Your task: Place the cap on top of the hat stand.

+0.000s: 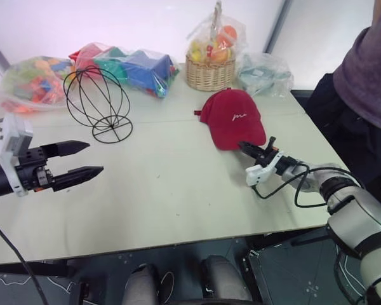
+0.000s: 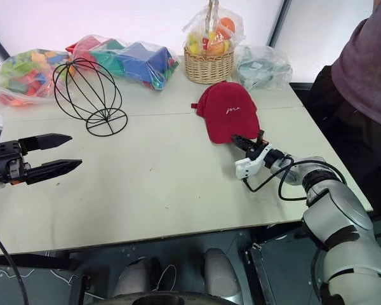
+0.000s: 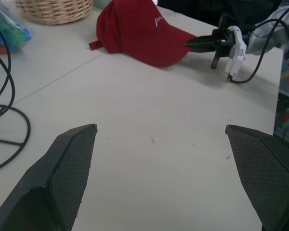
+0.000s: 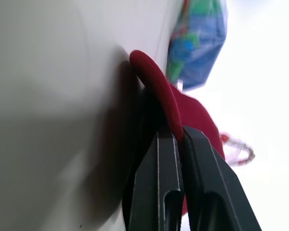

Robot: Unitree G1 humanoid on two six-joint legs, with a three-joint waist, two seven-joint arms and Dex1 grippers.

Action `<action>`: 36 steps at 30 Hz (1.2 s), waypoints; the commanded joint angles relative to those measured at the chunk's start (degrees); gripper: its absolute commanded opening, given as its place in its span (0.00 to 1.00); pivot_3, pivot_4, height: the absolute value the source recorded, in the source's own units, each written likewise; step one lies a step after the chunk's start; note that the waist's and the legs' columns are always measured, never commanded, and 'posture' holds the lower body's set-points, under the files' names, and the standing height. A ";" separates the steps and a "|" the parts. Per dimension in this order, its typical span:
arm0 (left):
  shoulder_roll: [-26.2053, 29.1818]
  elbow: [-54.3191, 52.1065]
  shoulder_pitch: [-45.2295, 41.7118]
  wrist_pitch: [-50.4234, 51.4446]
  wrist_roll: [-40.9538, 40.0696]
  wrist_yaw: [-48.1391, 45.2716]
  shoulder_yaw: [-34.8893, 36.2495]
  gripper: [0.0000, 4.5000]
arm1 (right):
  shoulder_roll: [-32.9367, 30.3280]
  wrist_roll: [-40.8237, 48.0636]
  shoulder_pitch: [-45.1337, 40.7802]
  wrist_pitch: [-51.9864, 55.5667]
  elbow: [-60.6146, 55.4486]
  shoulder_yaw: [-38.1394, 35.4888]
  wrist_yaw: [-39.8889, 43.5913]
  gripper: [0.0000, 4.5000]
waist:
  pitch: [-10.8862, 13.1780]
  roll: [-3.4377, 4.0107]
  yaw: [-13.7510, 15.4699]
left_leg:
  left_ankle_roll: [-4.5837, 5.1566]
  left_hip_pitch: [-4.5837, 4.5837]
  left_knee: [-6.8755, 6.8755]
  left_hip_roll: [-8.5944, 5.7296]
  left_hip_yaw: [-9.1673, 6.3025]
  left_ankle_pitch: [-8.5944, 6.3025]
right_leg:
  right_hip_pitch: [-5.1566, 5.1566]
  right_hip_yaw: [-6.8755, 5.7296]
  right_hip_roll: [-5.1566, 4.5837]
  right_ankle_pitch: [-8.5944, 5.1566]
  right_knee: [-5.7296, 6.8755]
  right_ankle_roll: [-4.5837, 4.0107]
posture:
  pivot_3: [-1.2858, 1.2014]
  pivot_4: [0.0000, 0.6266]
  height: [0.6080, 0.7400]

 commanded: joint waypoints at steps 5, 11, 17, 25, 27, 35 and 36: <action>5.86 3.90 1.74 0.12 2.02 -2.42 14.95 1.00 | -4.80 27.30 -4.84 1.28 -24.78 -23.40 17.82 0.01 | 1.42 1.45 1.01 | -0.22 -1.17 0.06 -0.11 0.05 0.16 | -1.22 0.00 -0.09 0.15 0.16 0.33 | 0.52 0.24 1.00; 10.59 12.38 1.84 -3.03 7.42 -5.79 19.43 1.00 | 5.10 35.38 -5.43 15.31 -50.76 -27.16 35.16 0.01 | 1.54 1.45 1.37 | -0.11 -1.17 -0.29 0.00 0.05 0.07 | -1.37 -0.01 0.20 -0.10 0.11 0.55 | 0.52 0.24 1.00; 12.44 17.21 1.34 -5.50 11.15 -7.82 22.18 1.00 | 17.79 33.98 -6.00 22.67 -58.16 -23.74 42.79 0.01 | 1.54 1.44 1.98 | -0.07 -1.23 -0.26 0.00 0.09 0.04 | -1.43 -0.05 0.13 -0.08 0.21 0.45 | 0.52 0.24 1.00; 10.51 14.98 4.29 -3.74 13.08 -8.42 28.49 1.00 | 27.50 28.93 -8.36 22.88 -50.12 -19.67 40.34 0.01 | 1.49 1.36 2.92 | -0.13 -2.18 0.20 -0.01 0.08 0.07 | -2.24 -0.09 0.09 -0.03 0.48 0.39 | 0.52 0.24 1.00; 9.34 13.33 5.22 -2.83 12.88 -8.01 29.69 1.00 | 28.92 26.22 -10.25 22.53 -45.62 -18.34 37.92 0.01 | 1.50 1.36 2.90 | -0.12 -2.16 0.20 -0.01 0.08 0.07 | -2.24 -0.09 0.10 -0.02 0.52 0.38 | 0.52 0.24 1.00; 6.43 9.26 6.02 -0.05 11.64 -5.53 31.75 1.00 | 31.25 14.17 -17.78 22.13 -31.23 -11.32 27.30 0.01 | 1.49 1.35 2.70 | -0.25 -2.15 0.16 0.00 0.07 0.14 | -2.30 -0.09 0.10 -0.02 0.57 0.35 | 0.52 0.24 1.00; 6.19 8.99 6.06 0.05 11.52 -5.24 31.72 1.00 | 31.57 13.26 -18.65 22.20 -29.56 -10.59 26.51 0.01 | 1.49 1.35 2.59 | -0.26 -2.15 0.15 0.00 0.07 0.14 | -2.30 -0.09 0.10 -0.02 0.57 0.36 | 0.52 0.24 1.00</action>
